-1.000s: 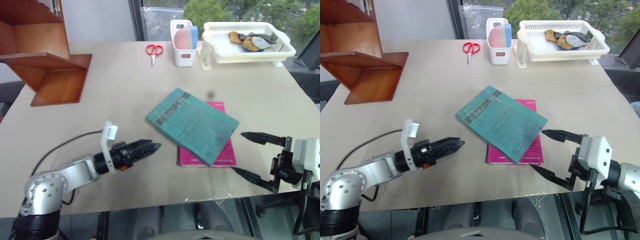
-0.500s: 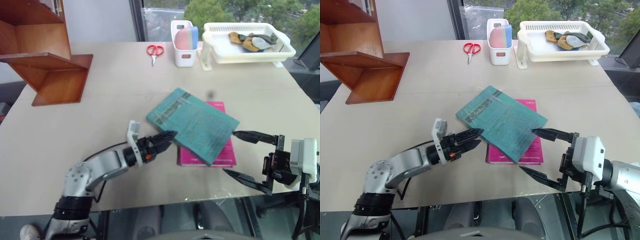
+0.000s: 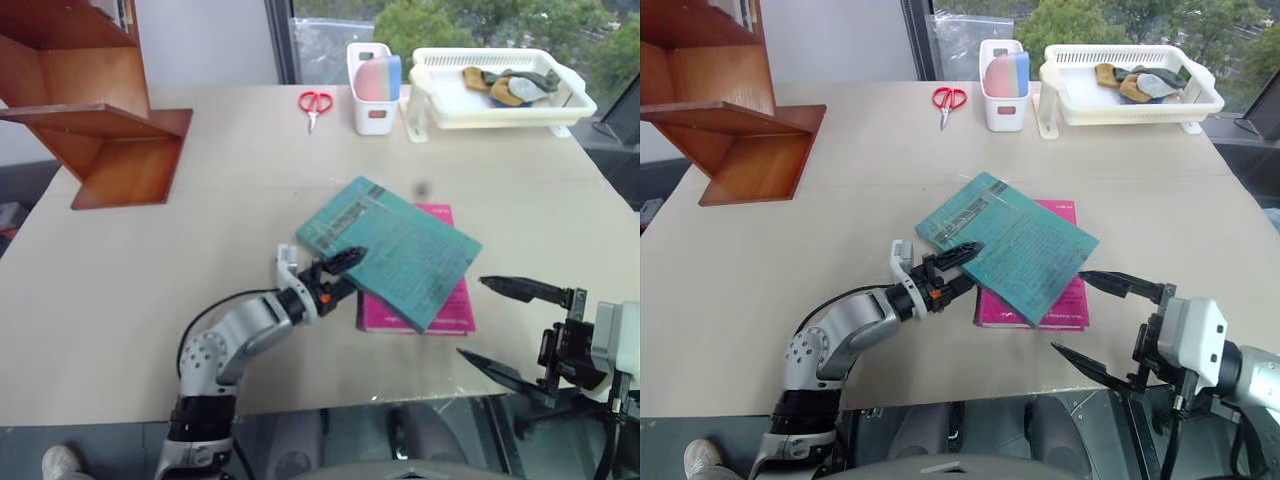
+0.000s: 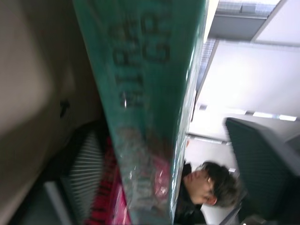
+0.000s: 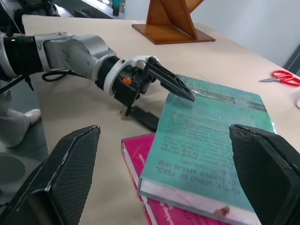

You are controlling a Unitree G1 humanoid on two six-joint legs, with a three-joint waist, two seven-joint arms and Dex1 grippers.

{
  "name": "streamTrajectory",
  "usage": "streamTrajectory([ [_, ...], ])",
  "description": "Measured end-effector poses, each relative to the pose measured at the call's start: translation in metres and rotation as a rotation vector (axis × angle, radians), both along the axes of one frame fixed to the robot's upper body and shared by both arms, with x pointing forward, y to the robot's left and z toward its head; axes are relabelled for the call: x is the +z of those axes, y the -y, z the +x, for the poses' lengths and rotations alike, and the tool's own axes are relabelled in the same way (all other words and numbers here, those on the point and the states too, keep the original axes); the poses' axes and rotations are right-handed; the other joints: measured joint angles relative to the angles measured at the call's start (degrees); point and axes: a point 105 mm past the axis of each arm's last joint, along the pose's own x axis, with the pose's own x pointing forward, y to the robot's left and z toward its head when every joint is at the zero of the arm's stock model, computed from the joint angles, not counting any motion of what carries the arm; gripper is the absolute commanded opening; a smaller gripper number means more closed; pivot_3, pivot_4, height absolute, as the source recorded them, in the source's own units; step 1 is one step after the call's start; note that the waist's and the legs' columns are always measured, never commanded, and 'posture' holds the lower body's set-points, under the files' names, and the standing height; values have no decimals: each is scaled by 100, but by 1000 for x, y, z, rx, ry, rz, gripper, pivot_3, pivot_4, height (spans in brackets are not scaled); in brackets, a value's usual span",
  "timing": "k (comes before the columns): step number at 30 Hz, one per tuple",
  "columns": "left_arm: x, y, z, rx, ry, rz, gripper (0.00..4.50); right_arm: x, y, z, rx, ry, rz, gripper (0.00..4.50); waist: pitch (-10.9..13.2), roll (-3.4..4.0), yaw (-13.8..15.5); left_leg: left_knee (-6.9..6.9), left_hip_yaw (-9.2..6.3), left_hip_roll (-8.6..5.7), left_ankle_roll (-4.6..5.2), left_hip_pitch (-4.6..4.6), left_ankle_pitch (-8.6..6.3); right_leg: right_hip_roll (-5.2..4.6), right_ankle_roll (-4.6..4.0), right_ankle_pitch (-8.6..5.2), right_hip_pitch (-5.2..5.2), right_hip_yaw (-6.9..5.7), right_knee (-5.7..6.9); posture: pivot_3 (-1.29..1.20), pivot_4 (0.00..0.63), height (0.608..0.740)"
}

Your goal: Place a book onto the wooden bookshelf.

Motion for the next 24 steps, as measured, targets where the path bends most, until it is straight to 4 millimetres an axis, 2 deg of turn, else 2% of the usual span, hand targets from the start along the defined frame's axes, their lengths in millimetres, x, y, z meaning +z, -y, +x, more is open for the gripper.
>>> streamTrajectory([
  [3, 0, 1, 2, 19, -16, -18, 1367, -8, 6, -3, -8, -10, 0, 4500, -13, 4, 21, 0, 0, -1, 0, 0, 0, 0, 0, 0, 1, 1, -2, 0, 150, 740],
  [5, 3, 0, 2, 23, -9, -40, 705, -11, 10, -6, -14, -11, 1, 4500, -28, 9, 25, 0, -2, -1, 0, 1, 0, 1, -1, -1, 2, -1, -2, 0, 150, 740],
  [8, 10, -5, 4, 30, 19, -51, 705, -17, 23, -10, -30, 2, -6, 4500, -50, 11, 20, 1, 1, -1, 0, 12, 0, 1, -13, -7, 13, 1, -5, 0, 150, 740],
  [11, 10, -7, 4, 32, 25, -47, 705, -21, 27, -11, -36, -7, -5, 4500, -53, 12, 15, 1, 2, 0, 0, 18, 0, 2, -23, -12, 16, 3, -5, 0, 150, 740],
  [14, 20, -38, 6, 66, 117, 0, 705, -32, 39, -13, -37, 0, 4, 4500, -52, 11, 7, 0, -3, 3, 0, 16, 0, 6, -26, -13, 13, 0, -4, 0, 150, 740],
  [16, 39, -57, 9, 57, 228, 58, 705, -35, 44, -13, -33, 14, 7, 4500, -50, 10, 19, -1, -6, 3, -1, 12, 0, 6, -26, -13, 10, -5, -5, 0, 150, 740],
  [17, 57, -66, 13, 31, 341, 135, 705, -37, 46, -12, -24, 22, 5, 4500, -47, 6, 31, -1, -8, 3, -1, 8, 0, 5, -26, -13, 8, -9, -7, 0, 150, 740],
  [20, 106, -89, 28, -4, 667, 507, 705, -37, 49, -8, -5, 48, 10, 4500, -42, 3, 39, -2, -1, -1, -7, 2, 1, 4, -26, -13, -1, -6, -17, 0, 150, 740],
  [21, 127, -96, 33, 12, 782, 610, 705, -35, 45, -2, 6, 45, 20, 4500, -44, 13, 29, -7, 9, -4, -6, 3, 0, 0, -25, -12, -2, 2, -24, 0, 150, 740],
  [23, 156, -99, 39, 25, 952, 721, 705, -27, 32, 11, 35, 64, 37, 4500, -37, 14, -4, -8, 14, -3, -7, -4, 0, 0, -22, -9, -8, 6, -24, 0, 150, 740],
  [24, 182, -96, 41, 15, 1149, 840, 705, -13, 14, 20, 86, 106, 40, 4500, -35, 17, -25, -13, 15, -3, -8, -6, 1, 0, -21, -8, -11, 7, -25, 0, 150, 740],
])
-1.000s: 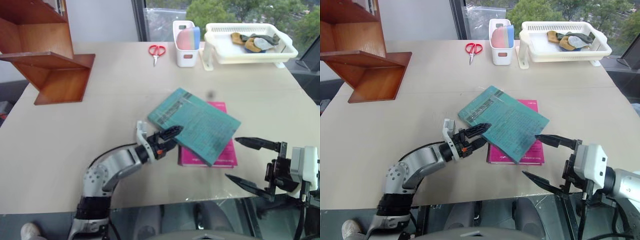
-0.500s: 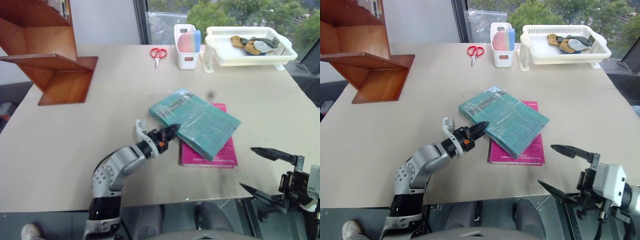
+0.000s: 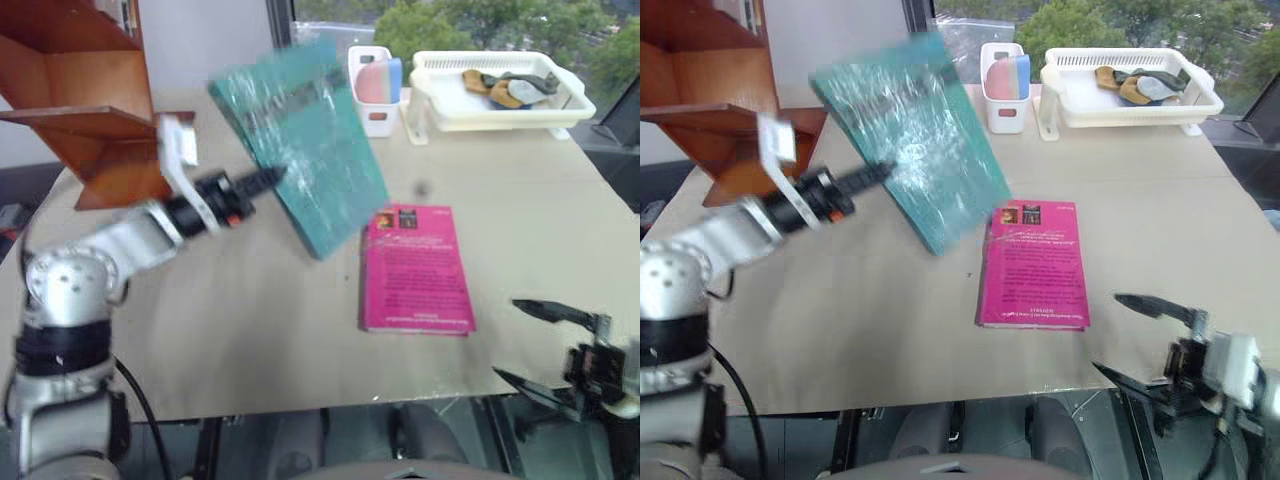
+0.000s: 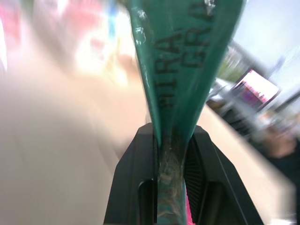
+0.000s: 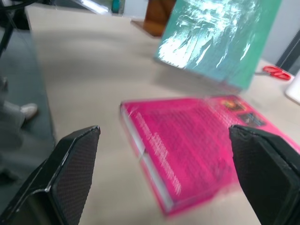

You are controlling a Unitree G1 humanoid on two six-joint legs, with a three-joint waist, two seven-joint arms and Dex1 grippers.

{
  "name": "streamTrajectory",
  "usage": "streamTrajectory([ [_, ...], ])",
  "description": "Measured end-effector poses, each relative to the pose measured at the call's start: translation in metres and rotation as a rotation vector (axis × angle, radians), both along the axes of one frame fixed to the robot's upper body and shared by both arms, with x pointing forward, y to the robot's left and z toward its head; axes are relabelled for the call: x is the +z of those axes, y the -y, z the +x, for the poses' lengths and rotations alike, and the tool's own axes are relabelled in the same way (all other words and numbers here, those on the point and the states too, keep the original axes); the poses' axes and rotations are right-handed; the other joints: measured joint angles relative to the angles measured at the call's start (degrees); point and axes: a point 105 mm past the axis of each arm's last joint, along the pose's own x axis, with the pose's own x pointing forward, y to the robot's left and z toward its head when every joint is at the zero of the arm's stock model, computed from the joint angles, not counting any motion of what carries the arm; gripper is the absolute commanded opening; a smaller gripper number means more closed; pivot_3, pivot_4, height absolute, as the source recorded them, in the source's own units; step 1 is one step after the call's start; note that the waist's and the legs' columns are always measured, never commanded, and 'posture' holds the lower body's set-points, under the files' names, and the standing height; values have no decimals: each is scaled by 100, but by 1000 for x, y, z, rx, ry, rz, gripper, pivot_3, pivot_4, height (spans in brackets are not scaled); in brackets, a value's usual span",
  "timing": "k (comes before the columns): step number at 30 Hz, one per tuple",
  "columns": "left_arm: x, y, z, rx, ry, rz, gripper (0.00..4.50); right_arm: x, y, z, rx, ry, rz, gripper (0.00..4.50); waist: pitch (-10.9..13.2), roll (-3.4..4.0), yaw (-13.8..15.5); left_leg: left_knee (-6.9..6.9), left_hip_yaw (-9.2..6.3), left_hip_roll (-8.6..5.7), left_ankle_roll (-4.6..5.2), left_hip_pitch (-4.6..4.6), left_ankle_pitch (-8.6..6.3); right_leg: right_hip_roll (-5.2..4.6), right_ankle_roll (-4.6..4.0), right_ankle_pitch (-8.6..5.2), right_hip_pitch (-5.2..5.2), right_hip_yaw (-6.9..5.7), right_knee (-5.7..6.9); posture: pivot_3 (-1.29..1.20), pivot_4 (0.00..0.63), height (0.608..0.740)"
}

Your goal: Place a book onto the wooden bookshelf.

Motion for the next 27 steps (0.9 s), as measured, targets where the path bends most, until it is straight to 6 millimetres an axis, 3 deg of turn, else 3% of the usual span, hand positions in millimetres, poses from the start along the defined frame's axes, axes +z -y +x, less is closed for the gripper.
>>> streamTrajectory([
  [1, 13, 0, 0, 4, 128, 116, 705, 7, -7, 3, 22, 24, 2, 4500, -1, 0, -9, -7, -1, 0, -1, 2, 0, 1, -1, 0, 0, -1, -6, 0, 150, 740],
  [3, 32, -12, 4, 64, 457, 540, 705, 16, -15, 13, 30, 56, 15, 4500, -4, 6, 10, -47, -7, 1, -7, 3, 4, 11, 6, 4, 1, -4, -40, 0, 150, 740],
  [5, 46, -31, 12, 122, 663, 908, 705, 19, -19, 24, 20, 55, 36, 4500, -4, 7, 52, -62, -5, 1, -24, -2, 15, 13, 13, 8, -5, -4, -43, 0, 150, 740],
  [8, 70, -68, 24, 171, 756, 1335, 705, 38, -31, 40, 34, 106, 106, 4500, 11, -1, 67, -64, -1, 3, -18, -33, 11, 18, 15, 5, -35, -3, -48, 0, 150, 740],
  [11, 98, -109, 23, 260, 698, 1600, 705, 57, -43, 47, 59, 132, 159, 4500, 14, -7, 60, -47, -3, 4, -22, -94, 12, 16, 21, 4, -82, -7, -53, 0, 150, 740],
  [14, 110, -133, 23, 305, 605, 1721, 705, 80, -59, 55, 95, 175, 213, 4500, 21, -13, 61, -30, -7, 6, -23, -137, 13, 15, 24, 5, -121, -14, -40, 0, 150, 740],
  [20, 101, -172, 21, 360, 358, 1771, 705, 117, -89, 64, 169, 241, 295, 4500, 75, -46, -61, -8, -5, 12, 2, -138, -2, 15, 26, 5, -130, -13, -4, 0, 150, 740],
  [23, 95, -179, 18, 340, 283, 1748, 705, 131, -94, 75, 162, 253, 334, 4500, 77, -49, -69, -3, -5, 12, 3, -138, -1, 12, 25, 4, -136, -15, 18, 0, 150, 740],
  [27, 90, -183, 15, 330, 224, 1716, 705, 133, -97, 85, 143, 240, 359, 4500, 79, -49, -46, 12, -4, 13, 3, -143, -1, 11, 26, 2, -146, -13, 46, 0, 150, 740],
])
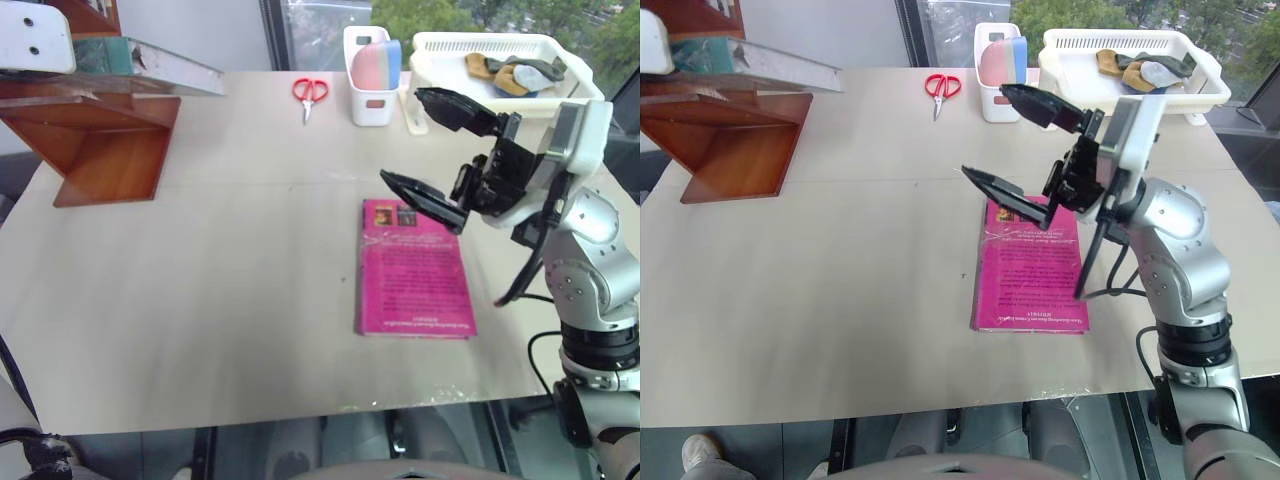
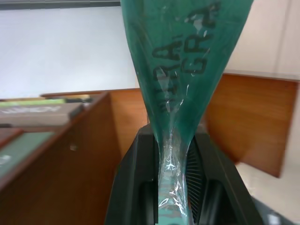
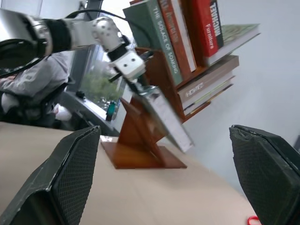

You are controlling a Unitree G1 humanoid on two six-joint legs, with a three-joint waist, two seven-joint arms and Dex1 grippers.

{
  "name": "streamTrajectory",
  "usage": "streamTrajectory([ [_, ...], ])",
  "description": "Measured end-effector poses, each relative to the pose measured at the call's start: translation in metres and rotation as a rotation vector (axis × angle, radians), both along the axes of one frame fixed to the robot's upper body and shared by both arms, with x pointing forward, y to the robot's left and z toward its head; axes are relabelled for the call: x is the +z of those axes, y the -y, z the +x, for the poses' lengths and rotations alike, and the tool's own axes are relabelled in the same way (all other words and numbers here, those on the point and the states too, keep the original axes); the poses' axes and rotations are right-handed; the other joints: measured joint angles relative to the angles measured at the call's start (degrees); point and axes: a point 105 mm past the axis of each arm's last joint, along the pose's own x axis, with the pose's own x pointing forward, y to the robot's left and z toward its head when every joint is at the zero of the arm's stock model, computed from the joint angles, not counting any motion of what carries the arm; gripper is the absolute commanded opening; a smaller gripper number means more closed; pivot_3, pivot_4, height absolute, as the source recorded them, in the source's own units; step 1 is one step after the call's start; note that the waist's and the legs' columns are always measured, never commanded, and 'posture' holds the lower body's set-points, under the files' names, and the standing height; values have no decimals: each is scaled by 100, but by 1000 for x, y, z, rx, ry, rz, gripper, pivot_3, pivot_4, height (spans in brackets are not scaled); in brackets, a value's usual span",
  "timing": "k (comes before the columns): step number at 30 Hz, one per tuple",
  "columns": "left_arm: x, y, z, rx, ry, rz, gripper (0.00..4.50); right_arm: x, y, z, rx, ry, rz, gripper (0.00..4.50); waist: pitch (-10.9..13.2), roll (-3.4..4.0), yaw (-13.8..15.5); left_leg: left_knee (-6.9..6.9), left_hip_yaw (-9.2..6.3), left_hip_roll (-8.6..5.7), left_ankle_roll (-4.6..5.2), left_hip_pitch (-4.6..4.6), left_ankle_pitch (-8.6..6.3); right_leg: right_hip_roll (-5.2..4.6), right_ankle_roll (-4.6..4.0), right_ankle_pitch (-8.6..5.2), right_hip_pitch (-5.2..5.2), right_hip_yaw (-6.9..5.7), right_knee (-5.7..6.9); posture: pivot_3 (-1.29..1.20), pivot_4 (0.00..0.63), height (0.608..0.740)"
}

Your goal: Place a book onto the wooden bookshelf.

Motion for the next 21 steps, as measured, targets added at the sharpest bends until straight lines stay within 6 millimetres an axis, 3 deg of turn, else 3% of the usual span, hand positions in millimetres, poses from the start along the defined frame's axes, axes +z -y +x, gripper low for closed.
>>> streamTrajectory([
  [7, -7, -34, -9, 172, 0, 15, 705, 0, -1, 6, -1, 1, 8, 4500, 2, -1, -69, 8, 4, 3, 1, -1, 1, 3, 1, 1, -13, 6, 23, 0, 150, 740],
  [21, -23, -55, -6, 266, 29, 3, 705, 4, -11, 7, 47, 46, 44, 4500, 2, 2, -135, 11, 20, 4, 0, 8, 1, 1, 1, 1, -15, 20, 34, 0, 150, 740],
])
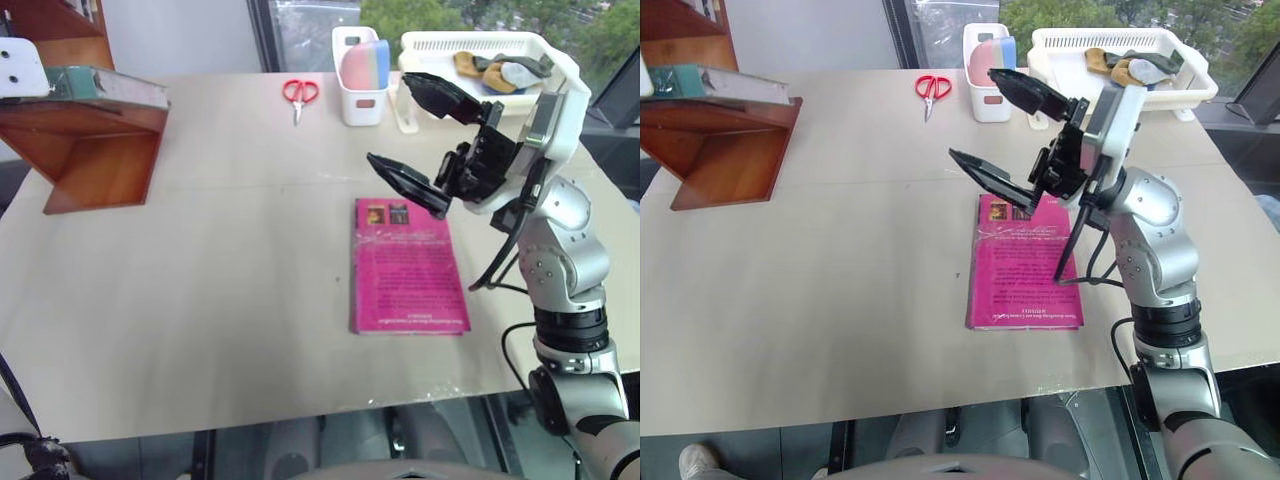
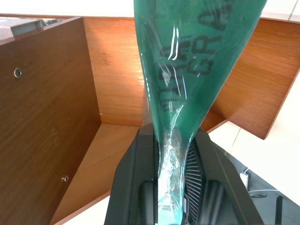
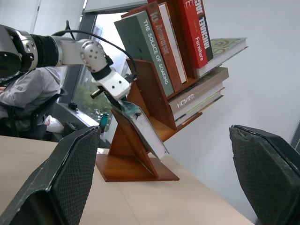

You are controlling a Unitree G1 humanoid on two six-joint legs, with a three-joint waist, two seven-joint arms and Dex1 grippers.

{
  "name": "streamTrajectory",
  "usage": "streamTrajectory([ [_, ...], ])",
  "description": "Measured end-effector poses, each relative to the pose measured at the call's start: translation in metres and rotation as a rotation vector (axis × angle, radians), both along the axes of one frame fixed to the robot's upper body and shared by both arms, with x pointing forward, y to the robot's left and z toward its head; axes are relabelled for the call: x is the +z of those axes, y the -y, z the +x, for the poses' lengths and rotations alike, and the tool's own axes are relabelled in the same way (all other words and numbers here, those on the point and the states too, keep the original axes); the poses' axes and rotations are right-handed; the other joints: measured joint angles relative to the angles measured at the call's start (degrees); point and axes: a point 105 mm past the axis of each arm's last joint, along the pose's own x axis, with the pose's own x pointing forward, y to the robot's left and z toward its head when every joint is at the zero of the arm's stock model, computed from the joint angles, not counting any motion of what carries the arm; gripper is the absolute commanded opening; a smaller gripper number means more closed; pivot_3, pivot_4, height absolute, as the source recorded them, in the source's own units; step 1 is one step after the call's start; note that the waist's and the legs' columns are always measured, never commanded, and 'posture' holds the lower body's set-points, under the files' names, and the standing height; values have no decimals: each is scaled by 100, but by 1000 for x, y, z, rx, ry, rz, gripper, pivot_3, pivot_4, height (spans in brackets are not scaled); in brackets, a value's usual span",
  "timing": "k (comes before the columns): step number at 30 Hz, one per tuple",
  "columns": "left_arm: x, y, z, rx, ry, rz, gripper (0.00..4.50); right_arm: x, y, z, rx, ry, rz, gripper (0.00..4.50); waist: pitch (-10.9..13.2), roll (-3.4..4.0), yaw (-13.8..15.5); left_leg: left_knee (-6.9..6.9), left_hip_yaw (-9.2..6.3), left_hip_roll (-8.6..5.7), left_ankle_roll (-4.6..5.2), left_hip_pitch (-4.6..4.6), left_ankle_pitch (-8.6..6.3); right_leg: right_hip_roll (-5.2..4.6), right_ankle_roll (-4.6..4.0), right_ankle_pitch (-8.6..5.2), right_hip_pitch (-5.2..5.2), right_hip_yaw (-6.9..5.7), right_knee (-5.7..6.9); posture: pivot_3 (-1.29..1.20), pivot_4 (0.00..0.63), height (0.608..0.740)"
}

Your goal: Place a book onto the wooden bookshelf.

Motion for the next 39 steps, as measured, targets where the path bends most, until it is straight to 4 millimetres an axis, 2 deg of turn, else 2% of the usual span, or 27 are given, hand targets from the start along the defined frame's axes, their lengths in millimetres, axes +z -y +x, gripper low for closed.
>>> streamTrajectory([
  [4, -5, -4, 0, 15, -1, -11, 705, 0, -1, 0, 5, 0, 0, 4500, 0, 0, -55, 2, 3, 0, 0, 3, 0, -1, 0, 0, 0, 3, 7, 0, 150, 740],
  [7, -6, -5, -1, 19, 7, -28, 1612, -1, -1, 0, 7, -7, -4, 4500, 0, 0, -76, 4, 8, 0, 0, 11, 0, 0, 0, -1, 0, 8, 24, 0, 150, 740],
  [10, -15, -9, -1, 28, -12, -50, 2828, -3, -1, 0, 8, -13, -7, 4500, 0, 0, -77, 16, 8, 1, 0, 12, 0, 1, 0, -1, -4, 9, 44, 0, 150, 740],
  [11, -18, -10, -2, 33, -19, -54, 3486, -4, -1, 0, 8, -19, -9, 4500, 0, -1, -73, 29, 7, 1, 0, 9, 0, 1, 0, -2, -6, 8, 59, 0, 150, 740],
  [14, -19, -13, -4, 35, -9, -67, 4473, -6, -1, 0, 16, -20, -16, 4500, 0, -1, -69, 48, 6, 2, 1, 7, 0, 1, 1, -1, -6, 8, 72, 0, 150, 740],
  [22, -4, -14, -17, -40, 125, -139, 4473, -11, -1, -2, 34, -29, -39, 4500, -1, -4, -49, 63, -5, 2, 1, 5, 0, 1, 1, 0, -3, 0, 83, 0, 150, 740],
  [25, 5, 4, -15, -166, 177, -184, 4473, -14, 0, -1, 36, -44, -47, 4500, -2, -6, -12, 66, -10, 2, 1, 3, 0, 0, 0, 0, 1, -7, 81, 0, 150, 740],
  [26, 13, 34, -11, -343, 224, -286, 4473, -18, 3, 0, 32, -60, -65, 4500, -2, -5, 15, 68, -10, 2, 1, 3, 0, -3, 0, 0, 3, -9, 80, 0, 150, 740],
  [29, 13, 68, -12, -518, 239, -420, 4473, -23, 5, -1, 23, -72, -89, 4500, -5, 3, 72, 75, -11, 2, 1, 5, 0, -5, 1, 1, 9, -7, 81, 0, 150, 740],
  [31, 3, 113, -13, -693, 257, -649, 4473, -39, 15, 3, -26, -136, -148, 4500, -10, 12, 117, 75, -28, 4, 1, 21, 0, -18, 1, -1, 39, -21, 76, 0, 150, 740],
  [32, -12, 137, -15, -767, 233, -797, 4473, -51, 21, 4, -50, -184, -184, 4500, -11, 14, 122, 80, -31, 13, 1, 21, 0, -21, 1, -1, 43, -24, 78, 0, 150, 740],
  [33, -37, 167, -17, -813, 201, -1000, 4473, -65, 27, 7, -91, -255, -230, 4500, -11, 16, 100, 82, -25, 9, 1, 26, 0, -19, 2, 0, 43, -16, 80, 0, 150, 740],
  [35, -77, 200, -20, -780, 122, -1258, 4473, -79, 35, 15, -169, -346, -265, 4500, -2, -2, 23, 89, -32, 9, -2, 30, 2, 6, 1, 2, 39, -12, 97, 0, 150, 740],
  [37, -88, 207, -23, -728, 124, -1345, 4473, -84, 40, 19, -222, -370, -285, 4500, -5, 3, -31, 86, -37, 17, -8, 41, 6, 20, -3, 4, 43, -8, 99, 0, 150, 740],
  [39, -121, 214, -30, -623, 133, -1495, 4473, -104, 55, 22, -327, -429, -342, 4500, -43, 59, -40, 75, -27, 7, -8, 70, 5, 12, -3, 1, 77, -1, 88, 0, 150, 740],
])
